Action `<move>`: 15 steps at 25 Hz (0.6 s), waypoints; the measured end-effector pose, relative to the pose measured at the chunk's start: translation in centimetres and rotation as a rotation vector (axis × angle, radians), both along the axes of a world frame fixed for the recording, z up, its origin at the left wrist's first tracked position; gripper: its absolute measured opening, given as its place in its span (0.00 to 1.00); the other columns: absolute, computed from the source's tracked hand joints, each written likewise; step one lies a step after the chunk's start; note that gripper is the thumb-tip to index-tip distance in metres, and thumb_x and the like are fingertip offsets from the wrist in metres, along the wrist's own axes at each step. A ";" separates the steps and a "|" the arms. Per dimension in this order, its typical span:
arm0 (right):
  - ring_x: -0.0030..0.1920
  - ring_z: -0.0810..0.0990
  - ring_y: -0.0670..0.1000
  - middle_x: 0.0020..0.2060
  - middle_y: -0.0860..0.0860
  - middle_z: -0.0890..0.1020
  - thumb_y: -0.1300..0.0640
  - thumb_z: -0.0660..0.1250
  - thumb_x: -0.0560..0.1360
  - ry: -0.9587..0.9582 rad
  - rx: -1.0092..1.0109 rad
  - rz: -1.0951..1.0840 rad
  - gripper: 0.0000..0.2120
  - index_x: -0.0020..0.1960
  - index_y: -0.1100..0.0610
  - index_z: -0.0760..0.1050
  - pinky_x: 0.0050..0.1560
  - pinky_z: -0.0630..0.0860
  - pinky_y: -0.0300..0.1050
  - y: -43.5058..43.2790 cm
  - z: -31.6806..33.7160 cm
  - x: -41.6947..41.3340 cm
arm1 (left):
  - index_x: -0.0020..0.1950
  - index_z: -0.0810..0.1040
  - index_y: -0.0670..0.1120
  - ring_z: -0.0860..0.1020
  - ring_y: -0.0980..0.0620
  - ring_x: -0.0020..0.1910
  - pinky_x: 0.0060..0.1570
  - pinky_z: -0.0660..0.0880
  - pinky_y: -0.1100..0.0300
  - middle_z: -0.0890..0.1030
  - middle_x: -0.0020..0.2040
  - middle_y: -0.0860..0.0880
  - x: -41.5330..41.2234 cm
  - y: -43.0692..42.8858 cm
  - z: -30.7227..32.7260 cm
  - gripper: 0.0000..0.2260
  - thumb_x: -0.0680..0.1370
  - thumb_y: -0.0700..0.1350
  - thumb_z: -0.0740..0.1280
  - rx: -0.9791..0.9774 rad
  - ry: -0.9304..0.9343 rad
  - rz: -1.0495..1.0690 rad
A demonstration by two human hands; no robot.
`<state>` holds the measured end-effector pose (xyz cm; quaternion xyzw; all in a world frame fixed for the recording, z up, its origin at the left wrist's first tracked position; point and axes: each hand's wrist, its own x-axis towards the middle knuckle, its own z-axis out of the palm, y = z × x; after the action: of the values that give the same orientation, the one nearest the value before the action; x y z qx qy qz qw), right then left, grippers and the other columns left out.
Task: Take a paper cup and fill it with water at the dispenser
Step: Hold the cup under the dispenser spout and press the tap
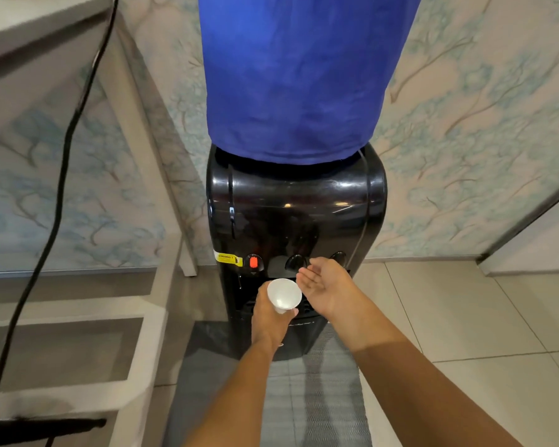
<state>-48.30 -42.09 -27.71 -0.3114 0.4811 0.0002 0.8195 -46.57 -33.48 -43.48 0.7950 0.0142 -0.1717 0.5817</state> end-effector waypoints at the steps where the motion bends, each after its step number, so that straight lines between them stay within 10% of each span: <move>1: 0.72 0.65 0.62 0.71 0.66 0.66 0.64 0.58 0.78 -0.004 0.020 -0.023 0.06 0.43 0.63 0.70 0.72 0.65 0.48 0.0 -0.1 0.1 | 0.66 0.67 0.53 0.74 0.49 0.61 0.60 0.75 0.51 0.76 0.61 0.50 0.2 -0.3 -0.3 0.32 0.66 0.41 0.77 -0.027 0.006 -0.001; 6: 0.68 0.71 0.59 0.67 0.63 0.71 0.68 0.59 0.77 -0.064 0.089 -0.108 0.17 0.65 0.69 0.69 0.70 0.67 0.48 0.3 0.0 0.1 | 0.57 0.68 0.51 0.77 0.56 0.48 0.40 0.74 0.70 0.78 0.50 0.52 1.0 -1.2 -0.4 0.26 0.67 0.40 0.77 -0.104 -0.009 0.000; 15: 0.72 0.66 0.58 0.71 0.65 0.66 0.77 0.51 0.74 -0.099 0.072 -0.130 0.20 0.66 0.77 0.64 0.73 0.62 0.48 0.6 0.0 0.5 | 0.51 0.67 0.47 0.76 0.59 0.41 0.34 0.73 0.75 0.76 0.43 0.53 1.6 -1.7 -0.8 0.20 0.69 0.35 0.74 -0.165 -0.008 0.024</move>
<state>-47.78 -41.45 -27.76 -0.2496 0.4591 -0.0512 0.8511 -44.97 -35.16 -44.31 0.7447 0.0070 -0.1620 0.6474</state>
